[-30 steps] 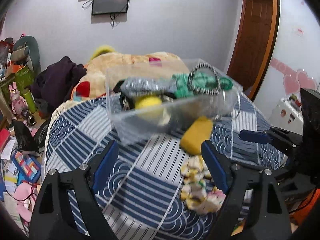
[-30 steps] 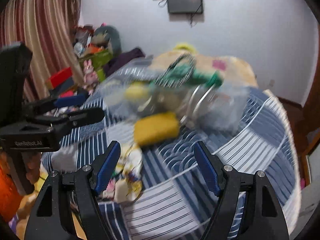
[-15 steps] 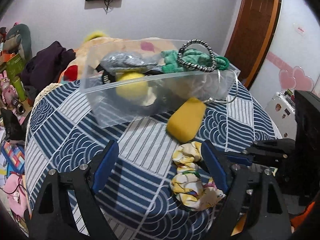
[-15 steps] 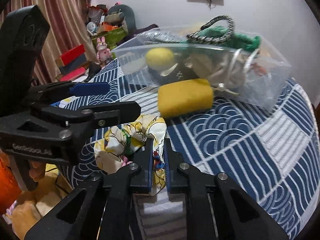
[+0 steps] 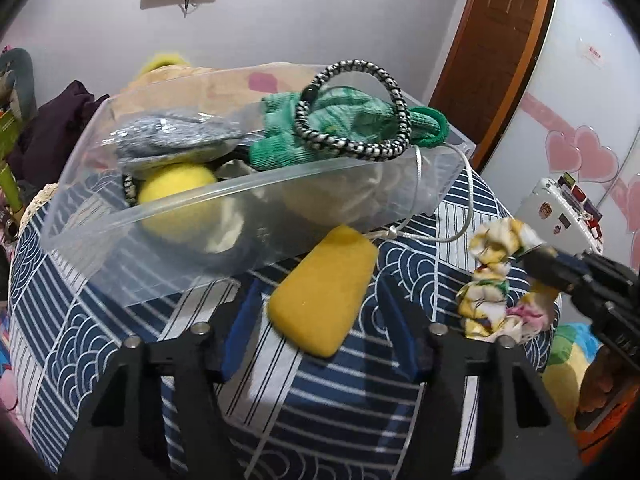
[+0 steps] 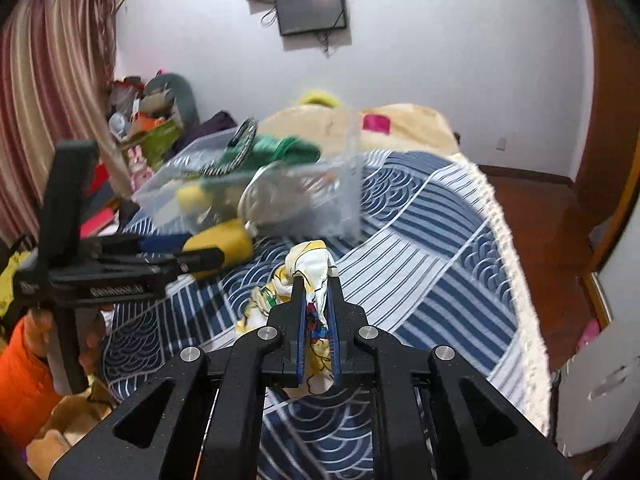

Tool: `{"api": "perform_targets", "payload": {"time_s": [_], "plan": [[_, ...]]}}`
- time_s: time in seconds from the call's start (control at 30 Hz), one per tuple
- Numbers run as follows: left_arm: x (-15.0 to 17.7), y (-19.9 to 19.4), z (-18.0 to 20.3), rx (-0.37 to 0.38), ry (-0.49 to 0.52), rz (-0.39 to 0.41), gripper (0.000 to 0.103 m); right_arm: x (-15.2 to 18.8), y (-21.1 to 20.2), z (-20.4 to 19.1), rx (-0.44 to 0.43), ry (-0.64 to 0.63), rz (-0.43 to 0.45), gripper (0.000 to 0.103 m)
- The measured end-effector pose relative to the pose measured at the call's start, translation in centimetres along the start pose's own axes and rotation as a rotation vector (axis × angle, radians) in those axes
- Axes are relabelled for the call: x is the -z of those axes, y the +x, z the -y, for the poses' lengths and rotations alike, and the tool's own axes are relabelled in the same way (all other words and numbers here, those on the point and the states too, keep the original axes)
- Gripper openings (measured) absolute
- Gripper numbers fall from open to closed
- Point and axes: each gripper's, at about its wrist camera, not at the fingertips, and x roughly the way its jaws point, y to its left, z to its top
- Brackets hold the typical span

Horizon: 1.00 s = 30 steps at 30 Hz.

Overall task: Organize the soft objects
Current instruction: 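Grasp the yellow sponge with the left tool while the right tool grasps the floral scrunchie, then lower the sponge and scrunchie into the clear box and open both tools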

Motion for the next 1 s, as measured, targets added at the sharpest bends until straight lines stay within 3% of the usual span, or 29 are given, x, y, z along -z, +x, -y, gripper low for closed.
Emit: {"api": "perform_targets", "payload": {"time_s": [0.07, 0.2, 0.5, 0.77, 1.0], "plan": [[0.0, 0.5, 0.3, 0.008, 0.01, -0.008, 0.044, -0.1, -0.2, 0.2, -0.003, 0.001, 0.011, 0.008], [0.5, 0.3, 1.1, 0.008, 0.036, 0.0, 0.04, -0.5, -0.4, -0.4, -0.013, -0.006, 0.03, 0.008], [1.2, -4.5, 0.6, -0.011, 0.007, 0.107, 0.038, -2.8, -2.0, -1.0, -0.032, -0.021, 0.113, 0.008], [-1.4, -9.3, -1.2, -0.061, -0.031, 0.267, 0.038, -6.7, -2.9, -2.6, -0.009, -0.067, 0.226, 0.008], [-3.4, -10.0, -4.0, -0.112, -0.089, 0.319, 0.038, -9.5, -0.4, -3.7, -0.006, -0.068, 0.253, 0.008]]}}
